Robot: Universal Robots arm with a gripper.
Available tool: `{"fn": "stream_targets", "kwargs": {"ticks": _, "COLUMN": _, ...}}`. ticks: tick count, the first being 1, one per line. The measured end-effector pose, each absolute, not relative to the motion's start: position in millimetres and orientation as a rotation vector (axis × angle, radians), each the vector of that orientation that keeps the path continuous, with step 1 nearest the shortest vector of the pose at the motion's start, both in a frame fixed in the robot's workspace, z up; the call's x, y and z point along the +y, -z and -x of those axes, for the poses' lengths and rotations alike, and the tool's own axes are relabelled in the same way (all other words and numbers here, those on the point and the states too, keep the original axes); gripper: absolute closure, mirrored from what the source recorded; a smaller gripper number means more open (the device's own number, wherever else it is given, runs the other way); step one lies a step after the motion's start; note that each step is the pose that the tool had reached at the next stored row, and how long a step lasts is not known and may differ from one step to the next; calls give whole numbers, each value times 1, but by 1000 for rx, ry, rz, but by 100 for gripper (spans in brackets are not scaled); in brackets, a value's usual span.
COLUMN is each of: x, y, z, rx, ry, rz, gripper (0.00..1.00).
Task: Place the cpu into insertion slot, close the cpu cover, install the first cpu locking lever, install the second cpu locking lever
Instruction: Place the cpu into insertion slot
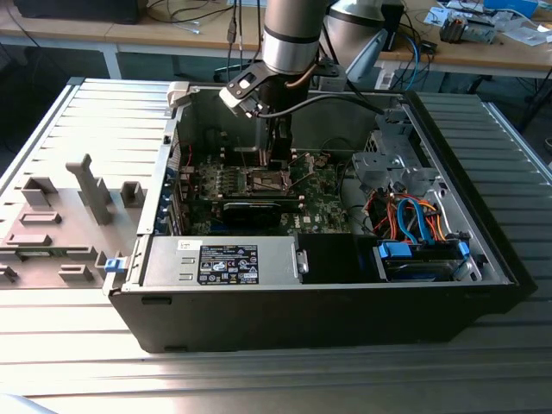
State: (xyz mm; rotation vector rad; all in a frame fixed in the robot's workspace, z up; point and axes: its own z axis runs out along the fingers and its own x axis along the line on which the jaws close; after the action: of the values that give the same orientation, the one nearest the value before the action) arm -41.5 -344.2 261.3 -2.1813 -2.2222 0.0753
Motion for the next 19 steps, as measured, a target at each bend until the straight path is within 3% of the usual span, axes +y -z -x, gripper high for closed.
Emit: {"fn": "stream_targets", "kwargs": {"ticks": 19, "x": -338, "y": -252, "z": 42, "rx": -2222, "ry": -75, "rz": 2181, "gripper": 46}}
